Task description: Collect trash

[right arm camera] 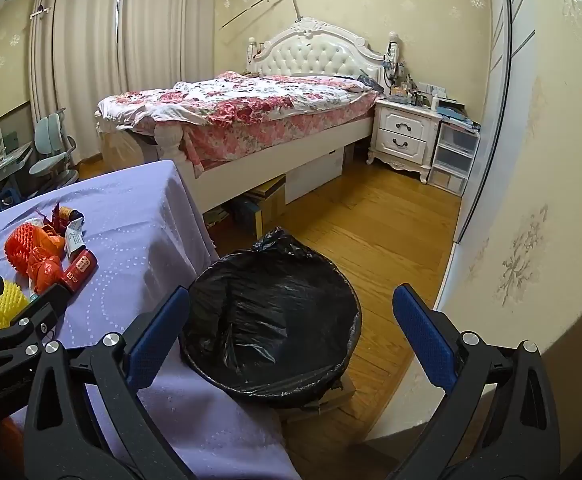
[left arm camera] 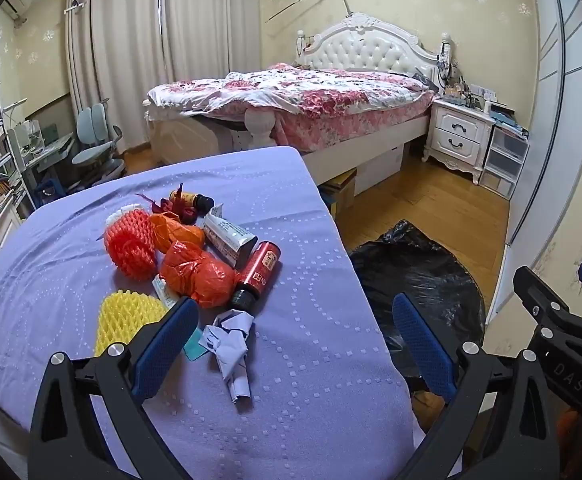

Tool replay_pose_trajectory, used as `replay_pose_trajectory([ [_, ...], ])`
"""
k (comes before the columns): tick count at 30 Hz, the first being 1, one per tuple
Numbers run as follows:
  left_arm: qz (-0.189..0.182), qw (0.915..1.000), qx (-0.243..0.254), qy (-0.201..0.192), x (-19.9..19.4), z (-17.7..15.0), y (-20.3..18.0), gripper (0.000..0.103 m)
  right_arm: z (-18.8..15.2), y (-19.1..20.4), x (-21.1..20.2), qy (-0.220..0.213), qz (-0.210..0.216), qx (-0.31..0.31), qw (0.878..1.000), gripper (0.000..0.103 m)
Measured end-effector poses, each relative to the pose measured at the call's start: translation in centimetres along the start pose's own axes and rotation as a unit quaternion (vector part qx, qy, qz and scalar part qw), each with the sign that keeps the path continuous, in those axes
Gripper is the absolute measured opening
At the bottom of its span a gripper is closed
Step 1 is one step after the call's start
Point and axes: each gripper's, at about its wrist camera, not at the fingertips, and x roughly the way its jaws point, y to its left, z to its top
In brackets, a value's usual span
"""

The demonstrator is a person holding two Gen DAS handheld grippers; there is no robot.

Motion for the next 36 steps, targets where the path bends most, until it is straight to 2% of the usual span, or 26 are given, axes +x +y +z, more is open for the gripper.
replay_pose_trajectory([
  [1,0.005,0.9997,0.015,-0.017,-0.4,-0.2,-0.4,0.097,0.0,0.0,0.0,0.0,0.0,0.001,1.0,0.099],
  [11,0.004,0.9997,0.011,-0.021,-2.1,-0.1,-0.6,0.097,0.0,-0.1,-0.1,0.0,0.0,0.001,1.0,0.099],
  [36,0.006,0.9998,0.01,-0.018,-1.4,-0.2,-0.5,0.097,-0.2,-0.6,0.1,0.005,0.0,0.004,1.0,0.099],
])
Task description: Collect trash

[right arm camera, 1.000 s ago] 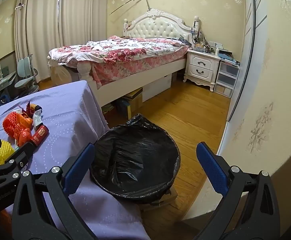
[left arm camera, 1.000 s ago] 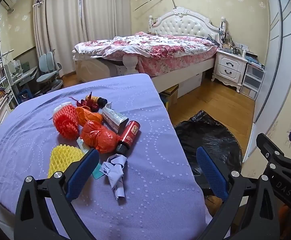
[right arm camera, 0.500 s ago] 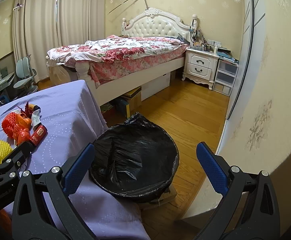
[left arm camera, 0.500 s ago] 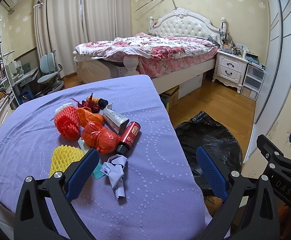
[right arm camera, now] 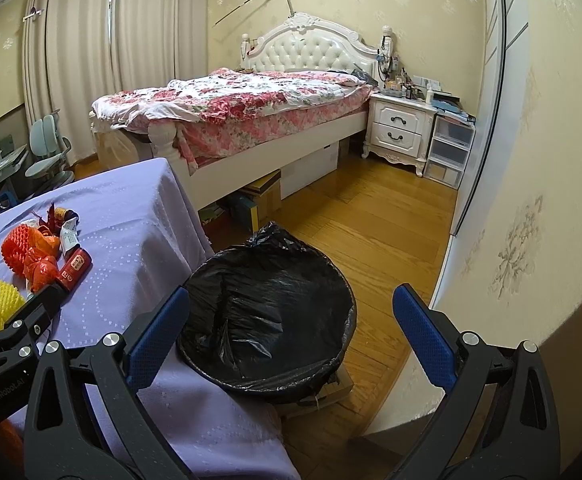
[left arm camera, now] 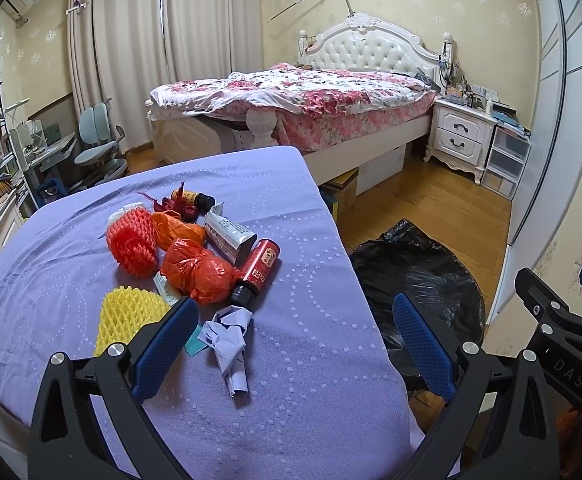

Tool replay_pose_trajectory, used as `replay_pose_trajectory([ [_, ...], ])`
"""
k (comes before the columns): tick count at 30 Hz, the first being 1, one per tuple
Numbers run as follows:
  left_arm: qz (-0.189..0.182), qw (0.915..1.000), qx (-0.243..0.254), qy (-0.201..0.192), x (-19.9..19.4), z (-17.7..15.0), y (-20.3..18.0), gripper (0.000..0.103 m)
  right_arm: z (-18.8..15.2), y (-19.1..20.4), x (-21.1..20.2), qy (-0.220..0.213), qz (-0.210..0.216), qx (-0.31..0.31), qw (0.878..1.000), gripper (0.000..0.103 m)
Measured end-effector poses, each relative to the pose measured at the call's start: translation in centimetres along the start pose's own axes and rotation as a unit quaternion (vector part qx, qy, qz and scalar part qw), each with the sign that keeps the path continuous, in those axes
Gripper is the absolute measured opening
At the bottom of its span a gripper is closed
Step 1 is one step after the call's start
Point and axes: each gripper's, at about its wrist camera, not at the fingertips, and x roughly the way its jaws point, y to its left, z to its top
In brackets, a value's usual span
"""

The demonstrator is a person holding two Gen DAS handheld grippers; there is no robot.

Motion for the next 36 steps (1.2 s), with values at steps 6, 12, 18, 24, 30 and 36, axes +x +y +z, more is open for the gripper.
replay_pose_trajectory([
  [6,0.0,1.0,0.0,0.0,0.0,0.0,0.0,0.097,0.0,-0.1,0.0,0.0,0.0,0.0,1.0,0.099],
  [12,0.0,1.0,0.0,0.001,0.1,0.0,0.1,0.097,0.0,0.0,0.0,0.001,0.0,0.0,1.0,0.099],
  [18,-0.001,1.0,0.0,0.001,0.1,0.0,0.1,0.097,-0.1,-0.2,0.0,0.003,0.001,0.001,1.0,0.099],
  [24,0.0,1.0,0.0,0.001,0.1,0.0,0.1,0.097,-1.0,-0.7,0.4,0.007,0.0,0.003,1.0,0.099],
  [30,-0.001,1.0,0.0,0.002,0.1,0.0,0.1,0.097,-1.0,-0.7,0.4,0.007,0.0,0.004,1.0,0.099],
  [36,-0.001,1.0,0.0,0.002,0.1,0.0,0.1,0.097,-1.0,-0.7,0.4,0.007,0.0,0.004,1.0,0.099],
])
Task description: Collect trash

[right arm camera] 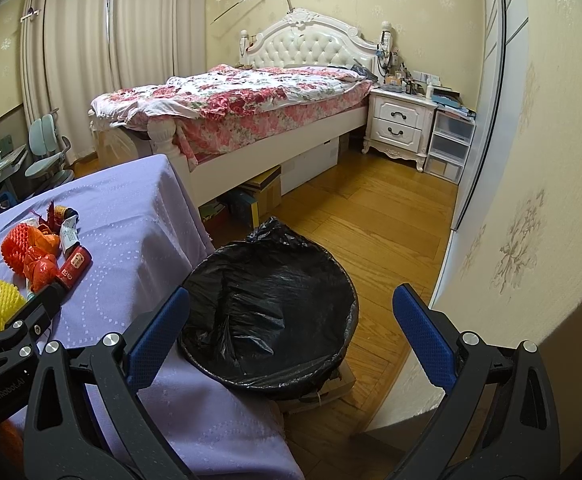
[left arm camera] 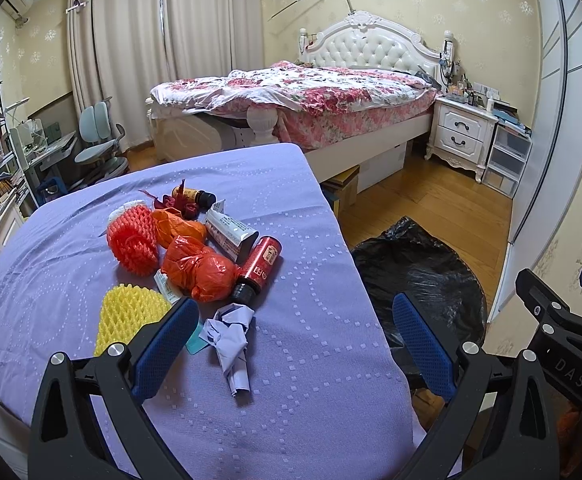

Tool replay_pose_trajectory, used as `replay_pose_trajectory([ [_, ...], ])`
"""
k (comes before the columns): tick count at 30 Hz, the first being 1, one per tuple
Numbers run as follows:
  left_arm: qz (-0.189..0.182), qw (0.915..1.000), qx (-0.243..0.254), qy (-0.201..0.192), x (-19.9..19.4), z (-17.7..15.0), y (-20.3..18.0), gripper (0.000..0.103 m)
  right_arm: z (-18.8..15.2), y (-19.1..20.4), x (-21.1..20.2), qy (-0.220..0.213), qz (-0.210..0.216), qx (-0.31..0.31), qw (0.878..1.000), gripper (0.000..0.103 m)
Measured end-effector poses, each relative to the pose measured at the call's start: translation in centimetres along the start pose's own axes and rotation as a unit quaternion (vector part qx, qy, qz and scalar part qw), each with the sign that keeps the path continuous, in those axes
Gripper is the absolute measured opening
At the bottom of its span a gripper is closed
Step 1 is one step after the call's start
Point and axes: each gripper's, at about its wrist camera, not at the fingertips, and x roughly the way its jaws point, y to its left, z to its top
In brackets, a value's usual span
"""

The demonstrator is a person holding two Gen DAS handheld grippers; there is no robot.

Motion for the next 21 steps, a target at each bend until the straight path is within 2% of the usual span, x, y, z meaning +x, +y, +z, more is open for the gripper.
replay_pose_trajectory([
  [21,0.003,1.0,-0.006,0.005,0.26,-0.82,0.87,0.097,-0.49,0.1,0.18,0.004,0.003,-0.004,1.0,0.099],
])
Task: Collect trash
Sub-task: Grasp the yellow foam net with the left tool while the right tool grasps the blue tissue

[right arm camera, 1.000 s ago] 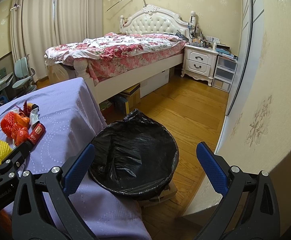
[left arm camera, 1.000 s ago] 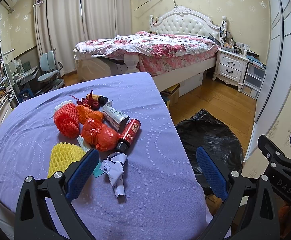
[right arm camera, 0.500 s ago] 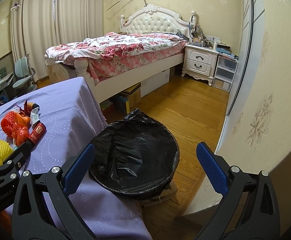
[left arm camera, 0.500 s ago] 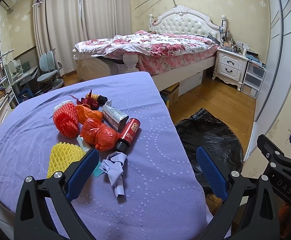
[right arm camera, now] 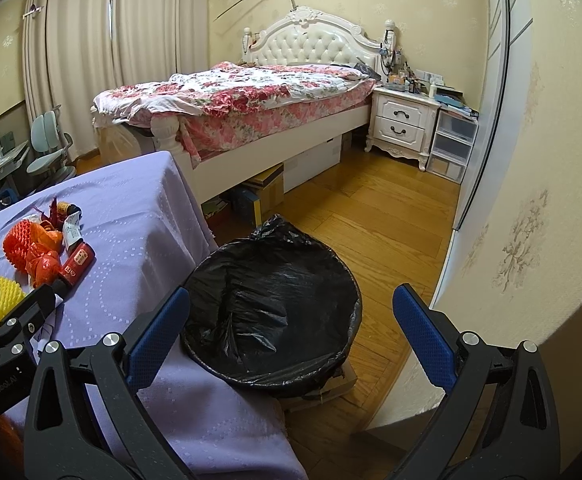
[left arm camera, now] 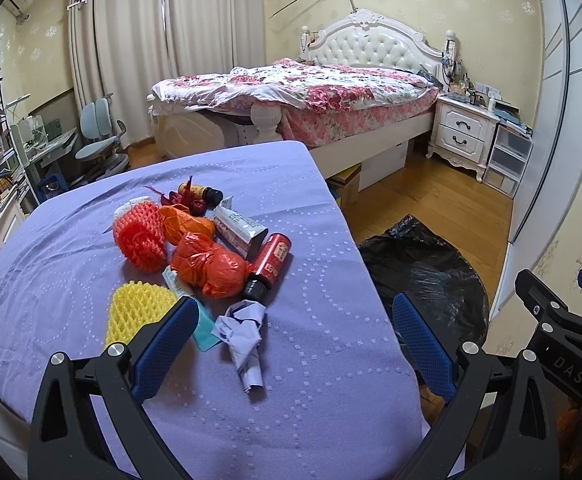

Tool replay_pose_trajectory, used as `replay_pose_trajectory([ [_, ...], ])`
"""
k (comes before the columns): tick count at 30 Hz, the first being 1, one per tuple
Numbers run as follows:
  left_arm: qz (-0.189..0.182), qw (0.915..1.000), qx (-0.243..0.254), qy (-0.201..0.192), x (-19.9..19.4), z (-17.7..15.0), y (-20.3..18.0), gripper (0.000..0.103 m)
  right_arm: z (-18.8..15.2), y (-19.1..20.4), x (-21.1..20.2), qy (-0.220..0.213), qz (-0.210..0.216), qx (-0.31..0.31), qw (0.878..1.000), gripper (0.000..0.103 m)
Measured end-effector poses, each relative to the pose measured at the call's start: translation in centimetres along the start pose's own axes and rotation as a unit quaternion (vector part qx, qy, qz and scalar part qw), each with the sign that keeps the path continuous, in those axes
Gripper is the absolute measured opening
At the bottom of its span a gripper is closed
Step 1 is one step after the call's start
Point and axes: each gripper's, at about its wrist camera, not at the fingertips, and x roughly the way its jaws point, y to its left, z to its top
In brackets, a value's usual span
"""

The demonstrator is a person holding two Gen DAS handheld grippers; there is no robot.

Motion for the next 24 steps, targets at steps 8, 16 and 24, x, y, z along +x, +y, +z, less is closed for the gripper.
replay_pose_trajectory([
  [8,0.012,0.9996,-0.019,0.014,-0.4,-1.0,3.5,0.094,0.0,3.0,-0.1,0.013,0.017,-0.025,0.999,0.099],
  [16,0.049,0.9977,-0.04,0.024,-0.8,-2.0,7.9,0.088,0.1,6.1,-0.1,0.032,0.065,-0.042,0.996,0.081],
  [24,0.061,0.9947,-0.07,0.045,0.6,-2.3,11.3,0.088,0.3,9.2,0.3,0.05,0.099,-0.068,0.992,0.08],
])
